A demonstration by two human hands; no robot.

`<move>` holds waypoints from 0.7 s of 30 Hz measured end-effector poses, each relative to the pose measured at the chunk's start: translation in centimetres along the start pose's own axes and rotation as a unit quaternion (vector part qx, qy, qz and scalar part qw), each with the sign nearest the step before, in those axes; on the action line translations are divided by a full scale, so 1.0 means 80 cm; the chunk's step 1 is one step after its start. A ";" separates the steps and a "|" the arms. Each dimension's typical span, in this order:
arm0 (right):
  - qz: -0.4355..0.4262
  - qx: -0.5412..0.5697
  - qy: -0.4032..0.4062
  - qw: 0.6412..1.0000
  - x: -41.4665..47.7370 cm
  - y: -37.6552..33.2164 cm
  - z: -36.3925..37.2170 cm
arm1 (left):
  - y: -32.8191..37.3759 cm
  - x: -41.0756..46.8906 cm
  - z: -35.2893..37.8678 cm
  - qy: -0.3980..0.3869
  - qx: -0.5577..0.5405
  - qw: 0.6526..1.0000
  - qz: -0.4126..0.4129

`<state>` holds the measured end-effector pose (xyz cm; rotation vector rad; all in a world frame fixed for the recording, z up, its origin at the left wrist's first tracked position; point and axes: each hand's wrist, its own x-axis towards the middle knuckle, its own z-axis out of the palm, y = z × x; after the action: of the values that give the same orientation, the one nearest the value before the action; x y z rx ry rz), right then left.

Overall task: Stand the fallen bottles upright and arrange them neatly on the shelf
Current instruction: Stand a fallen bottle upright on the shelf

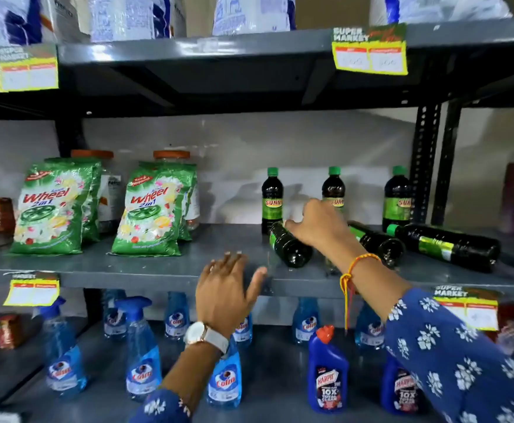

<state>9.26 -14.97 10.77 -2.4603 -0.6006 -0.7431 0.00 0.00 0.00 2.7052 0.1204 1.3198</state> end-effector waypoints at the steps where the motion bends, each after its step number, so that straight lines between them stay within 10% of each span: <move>1: 0.003 -0.045 -0.021 0.999 0.003 -0.006 0.007 | -0.008 -0.009 0.011 -0.006 0.012 1.000 -0.002; 11: 0.050 -0.353 -0.153 0.922 0.050 -0.054 0.087 | -0.040 -0.017 0.067 0.121 0.008 0.992 0.041; 21: 0.045 0.162 0.061 0.984 0.039 0.029 0.083 | -0.043 -0.016 0.081 0.140 0.004 0.989 0.041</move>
<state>15.41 -12.19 7.09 -2.1115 -0.5141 -0.6944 4.28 2.71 -5.45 2.5391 0.0410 1.7203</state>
